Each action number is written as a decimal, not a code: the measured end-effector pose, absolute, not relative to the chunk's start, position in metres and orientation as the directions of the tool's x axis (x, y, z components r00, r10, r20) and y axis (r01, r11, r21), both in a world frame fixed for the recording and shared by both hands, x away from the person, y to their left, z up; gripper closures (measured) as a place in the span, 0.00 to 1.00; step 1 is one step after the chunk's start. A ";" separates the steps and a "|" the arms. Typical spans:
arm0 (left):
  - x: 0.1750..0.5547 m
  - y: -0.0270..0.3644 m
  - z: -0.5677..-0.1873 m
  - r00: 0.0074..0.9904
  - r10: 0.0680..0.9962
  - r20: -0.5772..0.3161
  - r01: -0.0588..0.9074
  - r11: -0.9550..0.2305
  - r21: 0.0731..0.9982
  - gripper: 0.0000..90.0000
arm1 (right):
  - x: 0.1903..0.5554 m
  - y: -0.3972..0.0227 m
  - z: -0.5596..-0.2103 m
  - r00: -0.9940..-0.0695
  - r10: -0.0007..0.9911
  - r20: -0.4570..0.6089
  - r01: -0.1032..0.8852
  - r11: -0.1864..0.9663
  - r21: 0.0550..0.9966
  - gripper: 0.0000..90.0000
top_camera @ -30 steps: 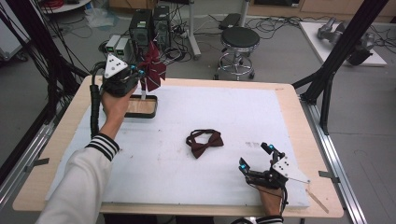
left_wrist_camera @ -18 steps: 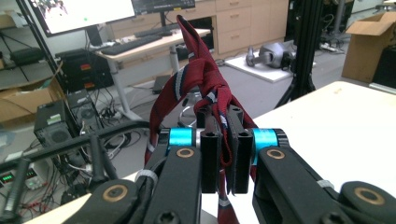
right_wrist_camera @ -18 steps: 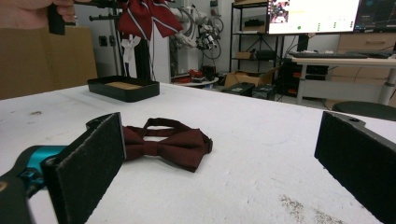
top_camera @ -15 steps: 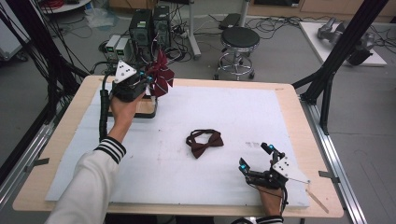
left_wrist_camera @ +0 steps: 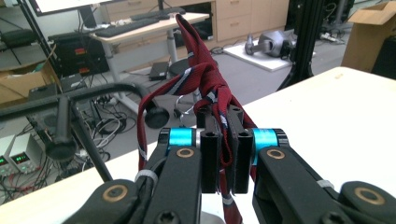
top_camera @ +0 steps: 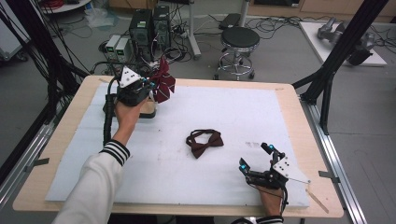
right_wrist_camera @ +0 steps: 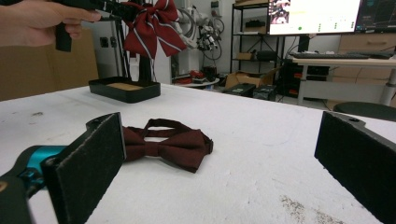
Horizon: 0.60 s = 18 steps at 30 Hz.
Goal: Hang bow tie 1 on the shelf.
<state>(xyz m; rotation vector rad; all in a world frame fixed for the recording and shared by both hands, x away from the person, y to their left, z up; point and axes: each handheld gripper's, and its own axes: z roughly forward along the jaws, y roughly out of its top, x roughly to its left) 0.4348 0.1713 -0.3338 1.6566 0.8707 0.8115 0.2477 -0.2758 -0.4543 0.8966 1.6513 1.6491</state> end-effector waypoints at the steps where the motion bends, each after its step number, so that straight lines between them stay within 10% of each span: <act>1: 0.436 0.171 -0.337 0.501 0.861 0.088 0.158 -0.191 0.969 0.95 | 0.248 -0.276 -0.454 -0.570 0.821 0.029 0.030 -0.014 0.999 0.01; 18: 0.439 0.182 -0.358 0.487 0.871 0.061 0.208 -0.183 0.961 0.95 | 0.248 -0.276 -0.454 -0.571 0.821 0.026 0.026 -0.013 1.000 0.01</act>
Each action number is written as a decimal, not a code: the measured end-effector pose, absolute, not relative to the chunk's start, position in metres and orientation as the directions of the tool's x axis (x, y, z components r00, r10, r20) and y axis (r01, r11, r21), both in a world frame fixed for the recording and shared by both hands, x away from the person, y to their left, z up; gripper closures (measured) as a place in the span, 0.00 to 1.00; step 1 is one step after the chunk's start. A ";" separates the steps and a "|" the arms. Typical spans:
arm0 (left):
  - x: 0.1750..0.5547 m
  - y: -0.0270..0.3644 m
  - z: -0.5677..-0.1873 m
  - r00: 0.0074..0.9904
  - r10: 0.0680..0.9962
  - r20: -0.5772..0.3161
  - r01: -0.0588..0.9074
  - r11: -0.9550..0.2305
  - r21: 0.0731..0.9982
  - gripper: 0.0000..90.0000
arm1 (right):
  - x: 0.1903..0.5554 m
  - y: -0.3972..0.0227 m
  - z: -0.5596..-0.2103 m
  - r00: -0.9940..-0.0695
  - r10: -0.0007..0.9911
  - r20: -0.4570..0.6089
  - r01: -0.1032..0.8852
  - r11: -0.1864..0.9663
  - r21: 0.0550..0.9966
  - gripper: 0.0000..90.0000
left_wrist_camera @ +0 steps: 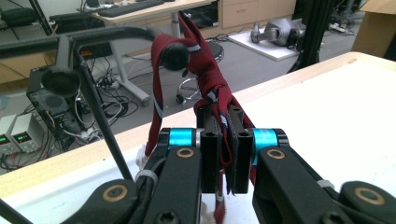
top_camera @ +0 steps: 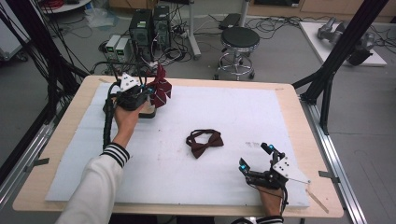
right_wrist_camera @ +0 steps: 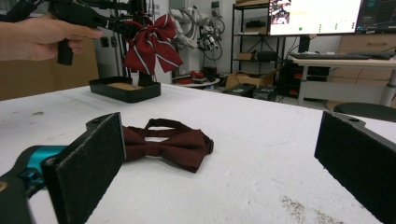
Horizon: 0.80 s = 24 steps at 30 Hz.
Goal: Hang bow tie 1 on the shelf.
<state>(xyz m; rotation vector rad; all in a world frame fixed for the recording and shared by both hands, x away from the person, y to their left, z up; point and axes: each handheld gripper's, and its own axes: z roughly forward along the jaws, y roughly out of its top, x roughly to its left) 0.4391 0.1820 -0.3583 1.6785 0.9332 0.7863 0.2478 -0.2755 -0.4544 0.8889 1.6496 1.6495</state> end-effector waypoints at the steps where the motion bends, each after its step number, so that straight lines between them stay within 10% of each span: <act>1: 0.439 0.183 -0.359 0.488 0.871 0.061 0.209 -0.185 0.960 0.95 | 0.248 -0.275 -0.454 -0.571 0.821 0.026 0.025 -0.014 1.000 0.01; 11: 0.437 0.188 -0.360 0.490 0.871 0.045 0.210 -0.167 0.963 0.93 | 0.248 -0.275 -0.454 -0.569 0.822 0.019 0.022 -0.008 1.000 0.01; 16: 0.437 0.190 -0.361 0.461 0.887 -0.007 0.238 -0.116 0.964 0.25 | 0.248 -0.275 -0.455 -0.567 0.823 0.015 0.020 -0.005 1.000 0.01; 24: 0.420 0.204 -0.358 0.522 0.853 -0.011 0.182 -0.098 0.978 0.18 | 0.247 -0.275 -0.455 -0.563 0.826 0.015 0.020 -0.005 1.000 0.01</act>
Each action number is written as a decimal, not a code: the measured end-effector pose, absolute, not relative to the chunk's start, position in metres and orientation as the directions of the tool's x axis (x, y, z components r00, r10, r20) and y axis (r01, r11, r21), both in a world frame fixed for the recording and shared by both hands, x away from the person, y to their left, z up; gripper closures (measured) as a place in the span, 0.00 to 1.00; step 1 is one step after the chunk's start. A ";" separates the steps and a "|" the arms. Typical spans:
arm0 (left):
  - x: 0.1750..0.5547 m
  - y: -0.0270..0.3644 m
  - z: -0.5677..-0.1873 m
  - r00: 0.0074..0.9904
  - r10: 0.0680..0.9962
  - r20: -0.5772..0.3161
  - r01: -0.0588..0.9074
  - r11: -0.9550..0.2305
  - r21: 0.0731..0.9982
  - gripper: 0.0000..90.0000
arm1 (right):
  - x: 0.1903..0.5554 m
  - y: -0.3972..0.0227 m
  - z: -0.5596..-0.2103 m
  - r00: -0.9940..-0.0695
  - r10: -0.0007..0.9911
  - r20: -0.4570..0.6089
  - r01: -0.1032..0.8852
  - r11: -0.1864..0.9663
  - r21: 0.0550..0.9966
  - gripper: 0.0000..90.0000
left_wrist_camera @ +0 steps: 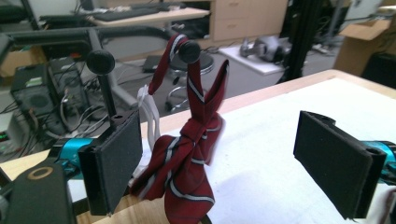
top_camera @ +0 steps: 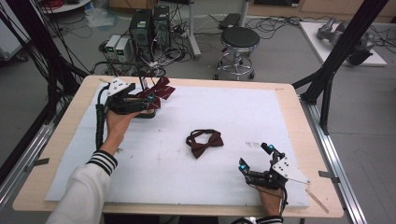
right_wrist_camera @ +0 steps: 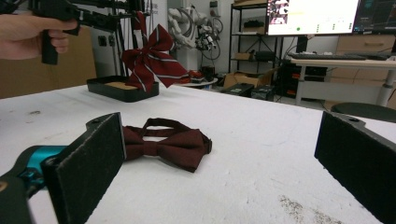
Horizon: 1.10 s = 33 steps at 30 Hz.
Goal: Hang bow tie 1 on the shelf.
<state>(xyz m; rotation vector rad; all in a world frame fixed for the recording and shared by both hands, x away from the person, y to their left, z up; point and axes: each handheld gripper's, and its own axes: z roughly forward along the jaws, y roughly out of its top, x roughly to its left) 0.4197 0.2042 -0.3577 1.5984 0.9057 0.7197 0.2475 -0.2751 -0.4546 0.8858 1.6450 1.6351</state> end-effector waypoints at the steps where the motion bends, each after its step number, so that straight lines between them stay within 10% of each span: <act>1: 0.417 0.207 -0.357 0.532 0.847 -0.010 0.171 -0.096 0.981 0.18 | 0.247 -0.275 -0.455 -0.564 0.826 0.014 0.018 -0.005 1.000 0.01; 33: 0.325 0.242 -0.373 0.702 0.712 -0.030 0.059 -0.016 0.998 0.15 | 0.246 -0.275 -0.455 -0.565 0.825 0.005 0.004 -0.004 1.000 0.01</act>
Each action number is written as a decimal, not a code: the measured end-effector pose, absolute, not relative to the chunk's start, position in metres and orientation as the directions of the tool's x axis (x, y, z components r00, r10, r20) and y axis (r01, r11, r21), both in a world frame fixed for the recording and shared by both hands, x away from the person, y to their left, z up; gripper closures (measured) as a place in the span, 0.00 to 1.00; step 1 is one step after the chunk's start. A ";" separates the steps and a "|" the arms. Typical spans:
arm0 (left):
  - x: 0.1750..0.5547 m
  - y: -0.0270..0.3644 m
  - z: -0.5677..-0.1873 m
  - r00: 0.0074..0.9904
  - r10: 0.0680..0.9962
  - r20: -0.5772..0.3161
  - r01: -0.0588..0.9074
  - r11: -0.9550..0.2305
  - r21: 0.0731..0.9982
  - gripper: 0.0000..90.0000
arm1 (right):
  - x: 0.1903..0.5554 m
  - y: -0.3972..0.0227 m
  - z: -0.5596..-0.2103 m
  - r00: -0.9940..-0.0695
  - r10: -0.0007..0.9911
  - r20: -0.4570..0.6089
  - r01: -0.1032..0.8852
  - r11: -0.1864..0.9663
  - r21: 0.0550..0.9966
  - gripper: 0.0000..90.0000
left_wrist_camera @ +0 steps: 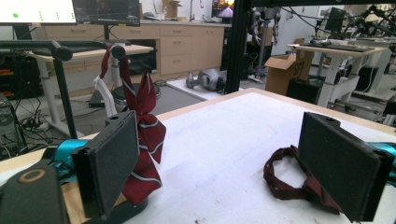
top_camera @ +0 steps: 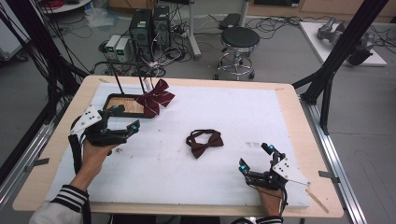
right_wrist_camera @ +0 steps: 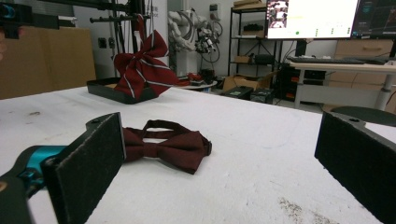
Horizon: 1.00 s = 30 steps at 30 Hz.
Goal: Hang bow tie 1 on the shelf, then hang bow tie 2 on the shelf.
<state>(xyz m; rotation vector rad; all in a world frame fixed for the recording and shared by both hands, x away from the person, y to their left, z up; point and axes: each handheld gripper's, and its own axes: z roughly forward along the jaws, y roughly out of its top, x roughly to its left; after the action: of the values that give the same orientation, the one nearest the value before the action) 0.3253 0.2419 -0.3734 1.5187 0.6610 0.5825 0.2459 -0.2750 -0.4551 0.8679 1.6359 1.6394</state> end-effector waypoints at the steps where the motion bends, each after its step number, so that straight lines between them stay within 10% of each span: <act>1: 0.324 0.242 -0.374 0.703 0.711 -0.026 0.059 -0.021 0.998 0.15 | 0.245 -0.275 -0.455 -0.566 0.824 0.005 0.003 -0.004 1.000 0.01; 30: 0.319 0.239 -0.382 0.714 0.700 -0.007 0.054 -0.045 0.998 0.15 | 0.244 -0.274 -0.455 -0.566 0.825 -0.005 -0.010 -0.001 1.000 0.01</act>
<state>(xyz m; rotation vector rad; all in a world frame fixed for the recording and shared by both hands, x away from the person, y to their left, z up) 0.3185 0.2388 -0.3820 1.5474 0.6378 0.5839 0.2444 -0.2744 -0.4554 0.8528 1.6290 1.6398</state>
